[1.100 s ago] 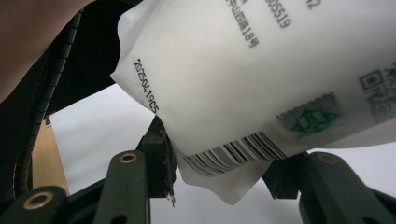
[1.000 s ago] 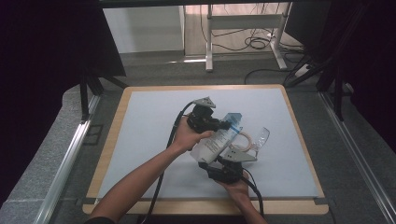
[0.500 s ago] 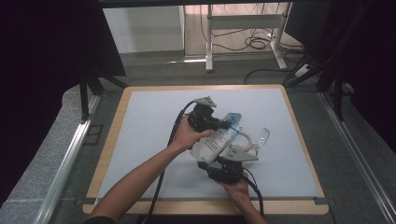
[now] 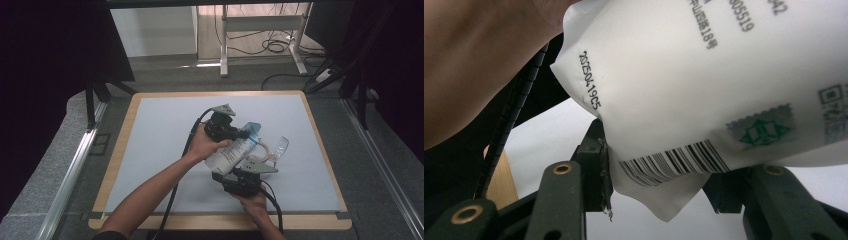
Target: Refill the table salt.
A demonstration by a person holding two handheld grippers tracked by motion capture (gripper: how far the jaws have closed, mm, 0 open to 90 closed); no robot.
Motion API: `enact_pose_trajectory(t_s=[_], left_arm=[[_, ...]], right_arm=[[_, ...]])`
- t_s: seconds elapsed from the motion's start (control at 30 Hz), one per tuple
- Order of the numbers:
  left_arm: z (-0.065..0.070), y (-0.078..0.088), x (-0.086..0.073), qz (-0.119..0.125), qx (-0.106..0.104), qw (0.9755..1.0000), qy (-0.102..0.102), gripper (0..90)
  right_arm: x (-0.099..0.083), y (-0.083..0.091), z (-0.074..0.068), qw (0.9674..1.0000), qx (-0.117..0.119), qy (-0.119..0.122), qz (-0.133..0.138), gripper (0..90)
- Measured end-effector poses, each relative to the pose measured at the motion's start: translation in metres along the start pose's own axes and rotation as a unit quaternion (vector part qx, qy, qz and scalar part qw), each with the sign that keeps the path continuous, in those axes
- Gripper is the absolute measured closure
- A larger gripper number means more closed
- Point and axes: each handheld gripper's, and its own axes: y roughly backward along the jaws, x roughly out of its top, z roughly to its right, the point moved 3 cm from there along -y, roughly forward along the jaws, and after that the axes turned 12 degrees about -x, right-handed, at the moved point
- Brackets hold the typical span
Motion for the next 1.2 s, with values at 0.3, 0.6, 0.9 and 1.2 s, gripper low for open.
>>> enact_pose_trajectory(t_s=[0.3, 0.6, 0.9, 1.2], left_arm=[[-0.0011, 0.0015, 0.0017, -0.014, -0.011, 0.9998, -0.008, 90.0], [-0.0015, 0.0007, 0.0020, -0.011, -0.008, 0.9999, -0.006, 90.0], [-0.0032, 0.0007, 0.0042, -0.028, -0.002, 0.9996, -0.004, 90.0], [-0.0053, -0.0010, 0.0087, -0.052, -0.008, 0.9986, 0.006, 90.0]], right_arm=[[0.0011, 0.0010, -0.0017, 1.0000, 0.001, 0.004, 0.001, 53.4], [0.0017, 0.0018, -0.0008, 1.0000, 0.004, 0.001, 0.001, 53.6], [0.0030, 0.0014, -0.0022, 0.9999, 0.011, -0.009, 0.001, 53.7], [0.0062, 0.0028, -0.0054, 0.9999, 0.009, -0.012, 0.003, 53.9]])
